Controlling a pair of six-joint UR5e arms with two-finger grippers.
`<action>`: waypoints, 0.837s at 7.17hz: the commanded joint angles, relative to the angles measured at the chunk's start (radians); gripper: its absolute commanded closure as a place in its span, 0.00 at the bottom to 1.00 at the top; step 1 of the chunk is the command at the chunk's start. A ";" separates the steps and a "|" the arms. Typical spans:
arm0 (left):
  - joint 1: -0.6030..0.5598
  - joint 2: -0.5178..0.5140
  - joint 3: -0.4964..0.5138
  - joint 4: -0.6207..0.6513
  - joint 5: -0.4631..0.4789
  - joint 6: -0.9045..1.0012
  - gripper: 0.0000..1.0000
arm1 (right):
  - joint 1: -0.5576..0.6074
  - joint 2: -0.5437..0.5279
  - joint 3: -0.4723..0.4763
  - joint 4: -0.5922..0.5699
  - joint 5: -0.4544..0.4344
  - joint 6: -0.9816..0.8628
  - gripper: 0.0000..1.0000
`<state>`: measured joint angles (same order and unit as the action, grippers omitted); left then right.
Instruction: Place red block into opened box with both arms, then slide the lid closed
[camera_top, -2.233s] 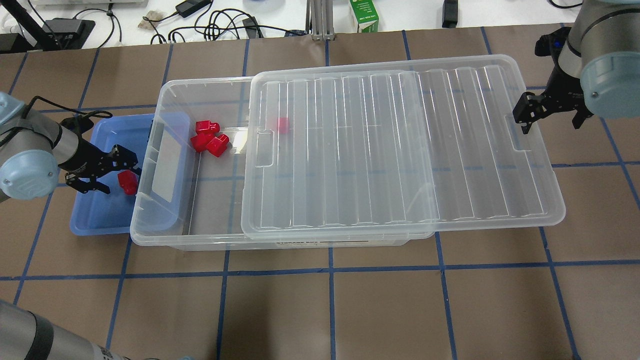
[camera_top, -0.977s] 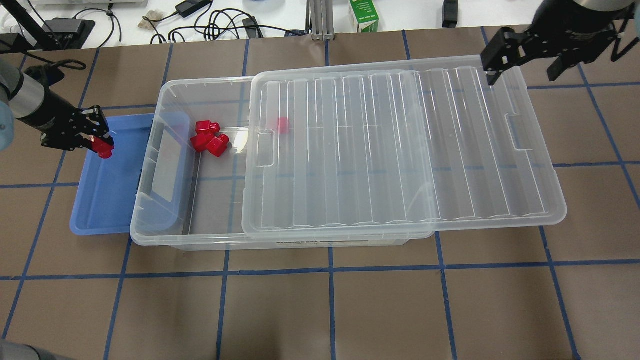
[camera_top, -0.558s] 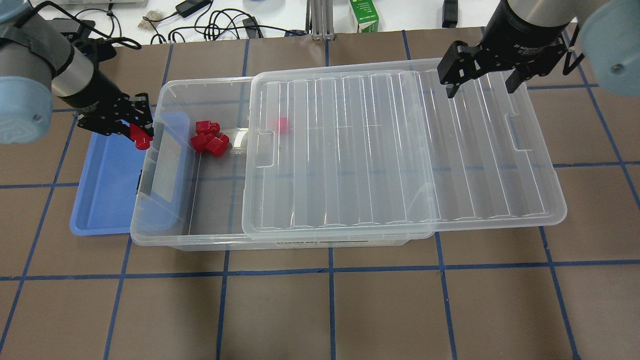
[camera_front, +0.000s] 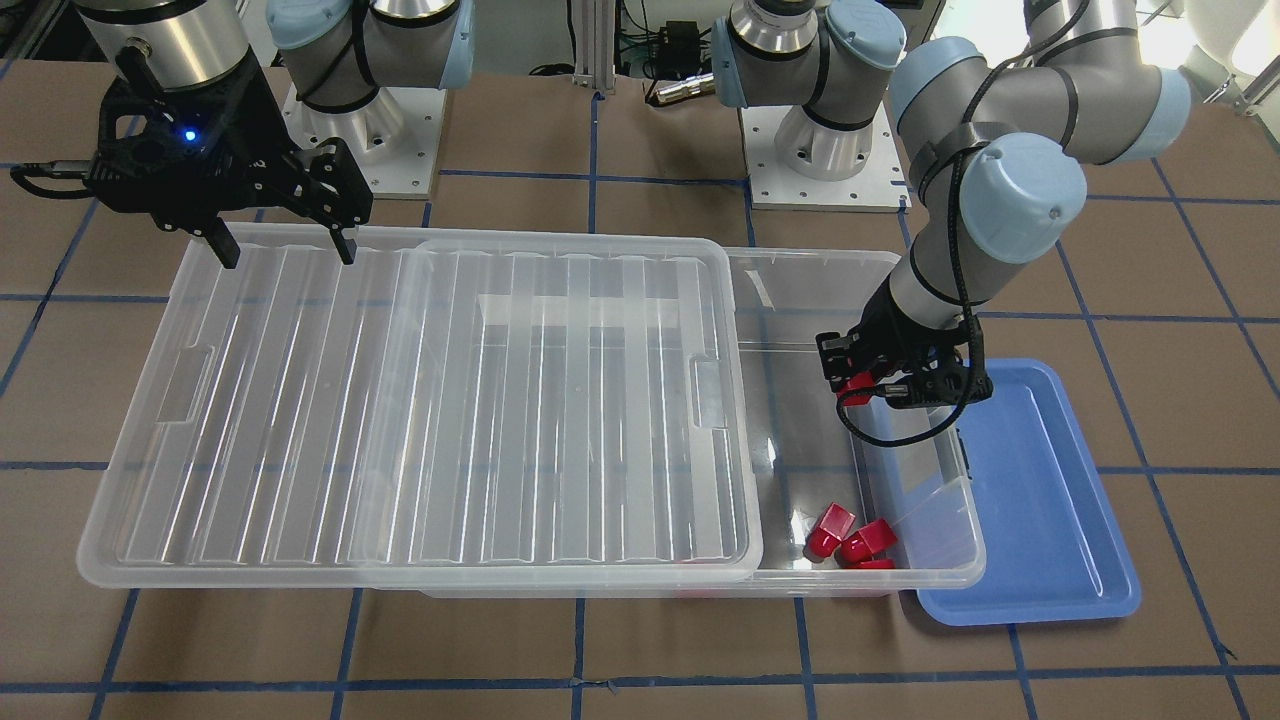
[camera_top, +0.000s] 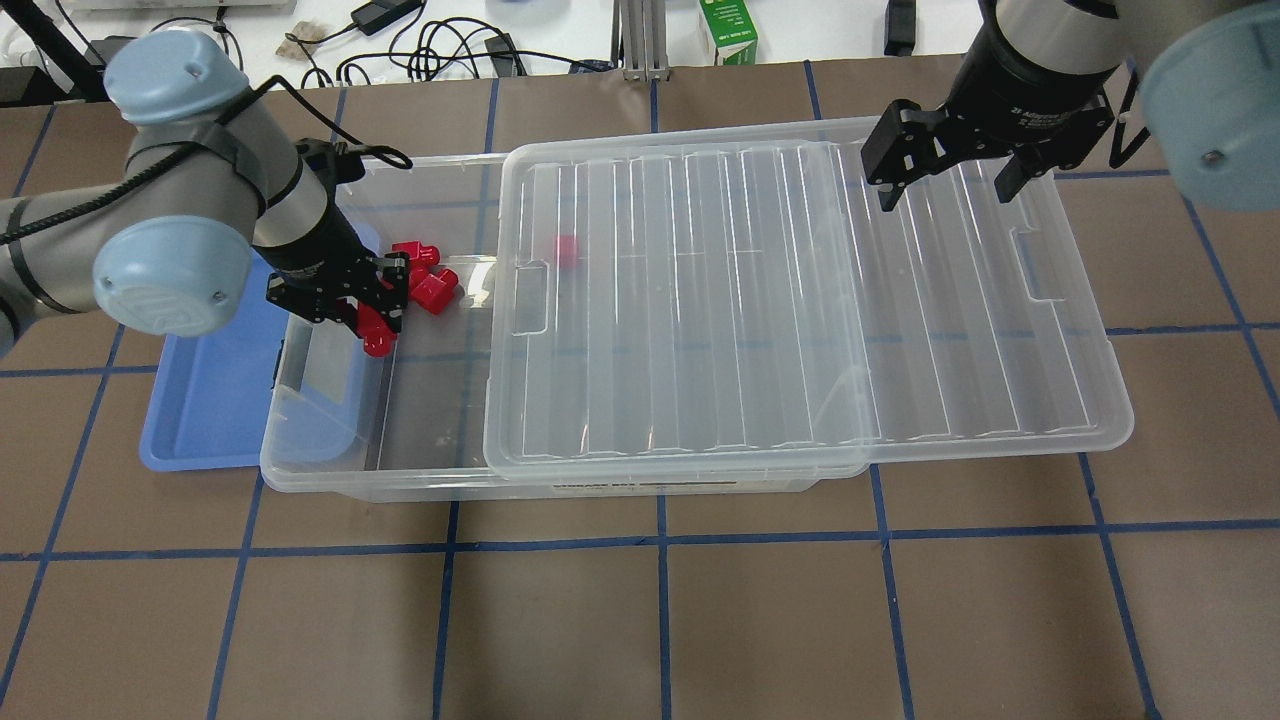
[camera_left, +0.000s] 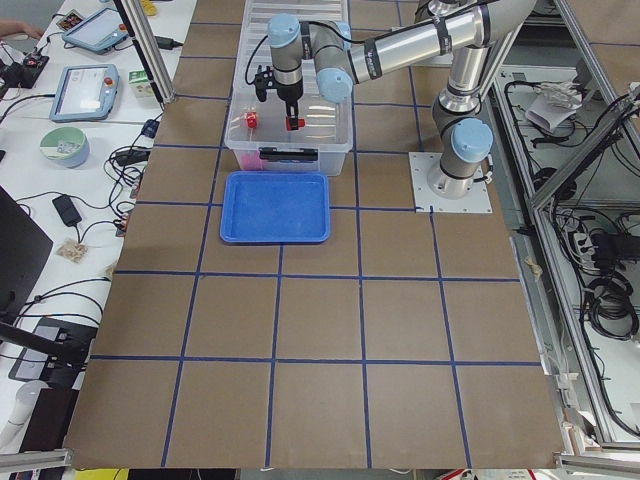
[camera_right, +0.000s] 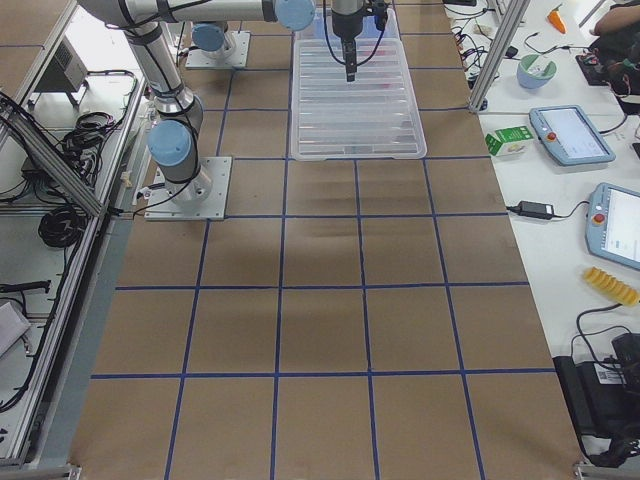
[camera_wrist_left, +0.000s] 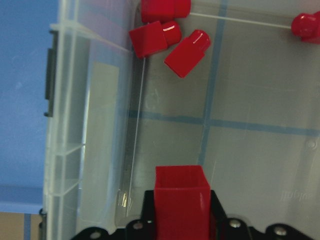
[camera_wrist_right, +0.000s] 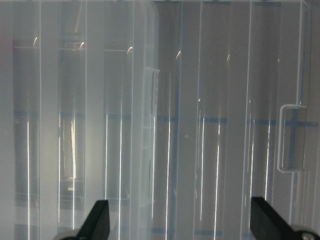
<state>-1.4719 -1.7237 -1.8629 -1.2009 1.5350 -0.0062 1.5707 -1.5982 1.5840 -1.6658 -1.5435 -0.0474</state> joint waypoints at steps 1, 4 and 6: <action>-0.004 -0.060 -0.112 0.165 -0.007 -0.009 0.88 | 0.000 0.000 0.001 0.000 -0.004 -0.002 0.00; -0.018 -0.097 -0.121 0.175 0.002 -0.052 0.83 | -0.003 0.001 0.001 0.000 -0.006 -0.012 0.00; -0.024 -0.105 -0.104 0.197 0.005 -0.051 0.01 | -0.008 0.004 -0.004 -0.002 -0.007 -0.014 0.00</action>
<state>-1.4923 -1.8254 -1.9778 -1.0209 1.5383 -0.0554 1.5668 -1.5968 1.5835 -1.6663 -1.5496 -0.0591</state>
